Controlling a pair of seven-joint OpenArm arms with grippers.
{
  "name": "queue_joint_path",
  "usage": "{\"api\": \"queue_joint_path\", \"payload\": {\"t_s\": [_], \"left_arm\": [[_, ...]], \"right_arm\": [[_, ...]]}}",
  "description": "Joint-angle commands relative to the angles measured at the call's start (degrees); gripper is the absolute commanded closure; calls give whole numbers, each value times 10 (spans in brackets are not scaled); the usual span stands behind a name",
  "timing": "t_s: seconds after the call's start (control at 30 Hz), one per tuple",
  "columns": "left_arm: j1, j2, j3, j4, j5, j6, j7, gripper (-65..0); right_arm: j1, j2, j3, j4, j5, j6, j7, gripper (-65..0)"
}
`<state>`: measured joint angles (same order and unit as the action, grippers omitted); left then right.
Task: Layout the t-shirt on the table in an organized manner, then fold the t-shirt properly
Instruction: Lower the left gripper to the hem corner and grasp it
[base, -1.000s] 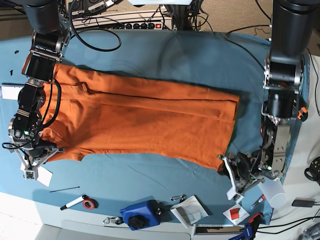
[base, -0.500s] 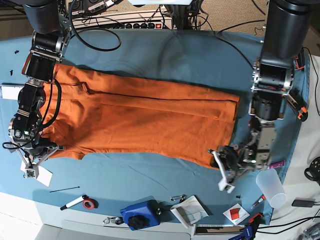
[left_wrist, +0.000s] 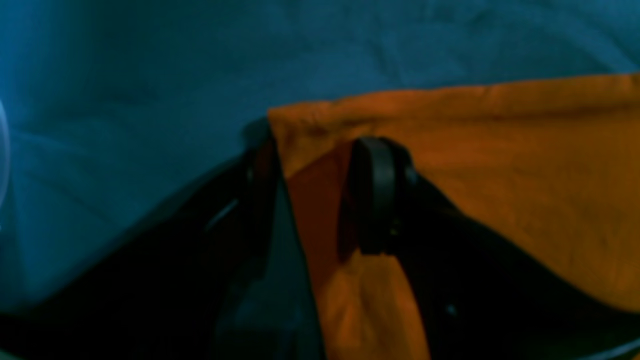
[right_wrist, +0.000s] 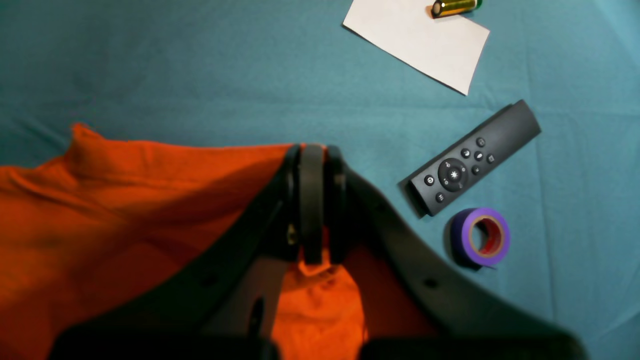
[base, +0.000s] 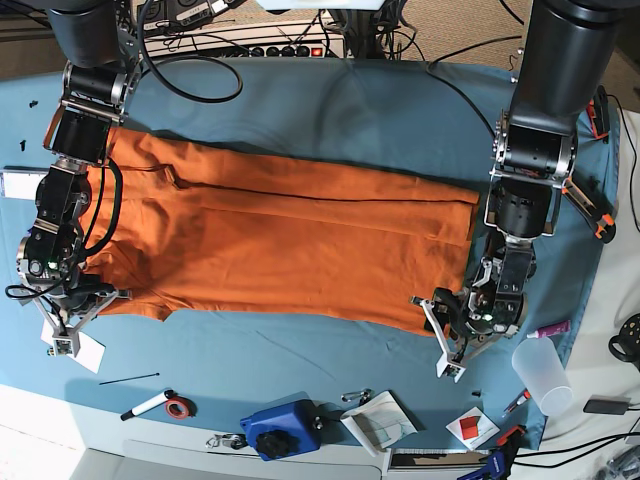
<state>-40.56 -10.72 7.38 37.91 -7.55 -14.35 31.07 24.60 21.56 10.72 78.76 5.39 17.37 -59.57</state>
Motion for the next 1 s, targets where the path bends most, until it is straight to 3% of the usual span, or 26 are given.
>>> {"api": "queue_joint_path", "payload": {"t_s": [0.0, 0.07, 0.13, 0.2, 0.27, 0.3, 0.4, 0.5, 0.67, 0.83, 0.97], "left_arm": [[-12, -4, -3, 9, 3, 4, -8, -267], [-5, -4, -3, 9, 3, -1, -14, -266], [5, -4, -3, 9, -2, -35, -16, -246], [16, -4, -3, 9, -1, -64, -16, -161], [25, -4, -3, 9, -1, -78, -16, -32], [28, -4, -3, 9, 0, -80, -15, 0], [29, -6, -3, 10, 12, -77, -9, 0], [29, -6, -11, 37, 11, -40, 25, 0], [30, -6, -41, 131, -26, -22, 106, 0], [33, -6, -62, 224, -67, -22, 196, 0], [60, -6, -73, 285, -68, -22, 235, 0]], "right_arm": [[17, 10, 2, 10, -3, -3, 11, 0], [17, 10, 2, 10, -3, -3, 11, 0], [17, 10, 2, 10, -3, -3, 11, 0], [17, 10, 2, 10, -3, -3, 11, 0], [17, 10, 2, 10, -3, -3, 12, 0], [17, 10, 2, 10, -3, -3, 13, 0], [17, 10, 2, 10, -3, -3, 28, 0], [18, 10, 2, 10, -2, -3, 48, 0], [18, 12, 3, 10, 72, 3, 55, 0], [18, 12, 7, 12, 113, 13, 17, 0], [17, 12, 54, 24, 174, 35, -26, 0]]}}
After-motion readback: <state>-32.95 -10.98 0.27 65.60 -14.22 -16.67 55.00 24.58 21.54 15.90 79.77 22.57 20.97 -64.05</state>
